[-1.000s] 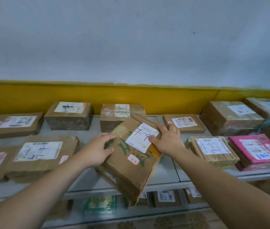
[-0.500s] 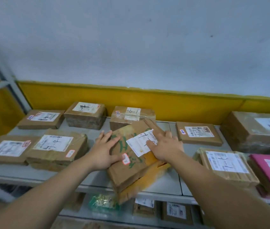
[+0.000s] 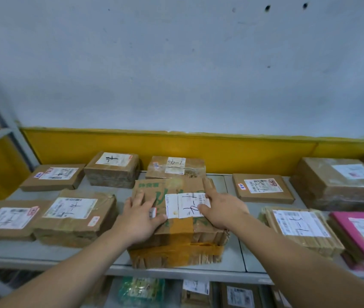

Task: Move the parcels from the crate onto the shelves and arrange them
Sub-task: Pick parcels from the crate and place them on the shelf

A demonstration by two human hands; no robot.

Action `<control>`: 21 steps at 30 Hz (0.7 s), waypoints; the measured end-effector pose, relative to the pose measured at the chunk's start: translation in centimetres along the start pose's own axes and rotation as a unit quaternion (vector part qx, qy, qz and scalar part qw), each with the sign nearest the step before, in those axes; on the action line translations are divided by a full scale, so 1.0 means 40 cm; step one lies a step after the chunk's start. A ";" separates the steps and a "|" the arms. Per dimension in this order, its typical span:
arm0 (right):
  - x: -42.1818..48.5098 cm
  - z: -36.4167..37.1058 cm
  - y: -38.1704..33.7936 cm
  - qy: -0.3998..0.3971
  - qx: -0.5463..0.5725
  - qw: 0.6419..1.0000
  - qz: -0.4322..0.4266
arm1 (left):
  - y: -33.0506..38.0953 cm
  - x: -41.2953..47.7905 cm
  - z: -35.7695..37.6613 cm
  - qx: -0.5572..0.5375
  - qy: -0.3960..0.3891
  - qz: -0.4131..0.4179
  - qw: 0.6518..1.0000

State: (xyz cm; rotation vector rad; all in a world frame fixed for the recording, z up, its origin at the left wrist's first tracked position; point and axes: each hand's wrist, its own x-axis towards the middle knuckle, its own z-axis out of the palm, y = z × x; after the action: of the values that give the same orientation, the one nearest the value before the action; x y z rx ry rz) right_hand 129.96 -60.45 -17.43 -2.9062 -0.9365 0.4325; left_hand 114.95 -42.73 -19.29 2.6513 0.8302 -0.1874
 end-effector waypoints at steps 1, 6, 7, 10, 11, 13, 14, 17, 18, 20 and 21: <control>0.007 0.003 -0.004 0.000 0.009 1.000 0.002 | -0.002 0.001 0.005 -0.007 -0.003 -0.002 1.000; 0.037 0.033 -0.016 -0.005 0.094 0.995 -0.012 | -0.019 0.009 0.010 -0.023 0.008 0.010 1.000; 0.041 0.037 -0.019 -0.010 0.111 0.994 -0.008 | -0.022 0.012 0.006 -0.021 0.010 0.013 1.000; 0.054 0.042 -0.026 -0.008 0.127 0.992 0.002 | -0.027 0.024 -0.008 -0.010 0.012 0.022 1.000; 0.059 0.044 -0.027 -0.003 0.126 0.992 0.001 | -0.027 0.029 -0.010 -0.007 0.012 0.024 1.000; 0.072 0.047 -0.025 0.004 0.125 0.992 -0.002 | -0.026 0.039 -0.013 -0.008 0.014 0.027 1.000; 0.077 0.047 -0.023 0.005 0.124 0.992 -0.005 | -0.025 0.044 -0.014 -0.007 0.016 0.028 0.999; 0.086 0.047 -0.020 0.006 0.119 0.993 -0.010 | -0.025 0.051 -0.015 -0.001 0.022 0.032 0.999; 0.086 0.047 -0.020 0.006 0.120 0.993 -0.009 | -0.027 0.052 -0.015 -0.002 0.023 0.034 0.999; 0.086 0.048 -0.020 0.006 0.125 0.992 -0.007 | -0.031 0.053 -0.013 -0.005 0.026 0.035 0.999; 0.086 0.049 -0.020 0.005 0.127 0.992 -0.007 | -0.032 0.053 -0.013 -0.004 0.024 0.035 0.999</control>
State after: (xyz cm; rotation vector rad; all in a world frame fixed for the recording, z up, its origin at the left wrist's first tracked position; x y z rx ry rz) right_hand 131.63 -57.87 -20.05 -2.6686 -0.8325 0.4946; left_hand 115.96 -40.44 -19.68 2.6816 0.7499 -0.1016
